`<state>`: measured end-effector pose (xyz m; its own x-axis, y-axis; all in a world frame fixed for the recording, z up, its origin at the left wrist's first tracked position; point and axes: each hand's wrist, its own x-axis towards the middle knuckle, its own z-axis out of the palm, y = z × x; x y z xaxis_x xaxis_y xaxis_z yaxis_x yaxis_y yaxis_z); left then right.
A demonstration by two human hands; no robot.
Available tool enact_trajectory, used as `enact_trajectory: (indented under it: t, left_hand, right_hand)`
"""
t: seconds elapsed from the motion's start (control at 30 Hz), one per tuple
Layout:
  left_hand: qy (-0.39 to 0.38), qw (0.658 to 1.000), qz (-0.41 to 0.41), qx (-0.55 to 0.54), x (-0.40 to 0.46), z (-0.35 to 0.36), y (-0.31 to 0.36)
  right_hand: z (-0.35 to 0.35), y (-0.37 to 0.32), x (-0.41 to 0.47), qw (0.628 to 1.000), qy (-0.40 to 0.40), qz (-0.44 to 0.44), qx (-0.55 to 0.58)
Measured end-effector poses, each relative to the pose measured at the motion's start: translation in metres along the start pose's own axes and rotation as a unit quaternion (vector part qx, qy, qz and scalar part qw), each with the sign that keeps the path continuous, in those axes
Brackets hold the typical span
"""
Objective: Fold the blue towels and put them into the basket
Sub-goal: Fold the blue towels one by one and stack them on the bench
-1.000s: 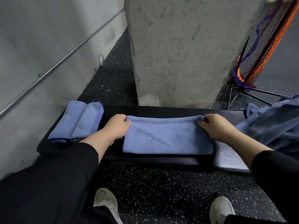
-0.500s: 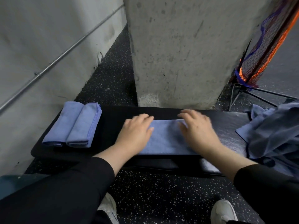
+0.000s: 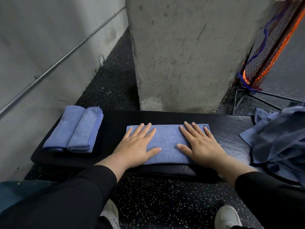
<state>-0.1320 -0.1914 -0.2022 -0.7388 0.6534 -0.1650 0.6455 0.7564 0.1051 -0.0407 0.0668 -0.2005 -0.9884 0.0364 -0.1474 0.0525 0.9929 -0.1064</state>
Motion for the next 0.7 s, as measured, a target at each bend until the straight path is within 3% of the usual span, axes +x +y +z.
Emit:
enact_trajectory:
  t: [0.13,0.27,0.4,0.7]
  left_hand:
    - [-0.015,0.999,-0.037,-0.031,0.006,-0.007,-0.006]
    - [0.037,0.998,-0.054,0.001,0.014,-0.014,-0.001]
    - [0.076,0.995,-0.057,-0.003,0.021,-0.021,0.002]
    - [0.073,0.991,-0.109,-0.006,0.005,-0.027,-0.003]
  right_hand:
    - [-0.009,0.006,0.002,0.998,0.001,0.026,0.053]
    - [-0.026,-0.018,-0.011,0.991,0.122,0.009,0.053]
    - [-0.024,-0.049,-0.035,0.996,0.023,0.037,0.073]
    - [-0.036,-0.063,-0.002,0.992,-0.024,0.123,-0.009]
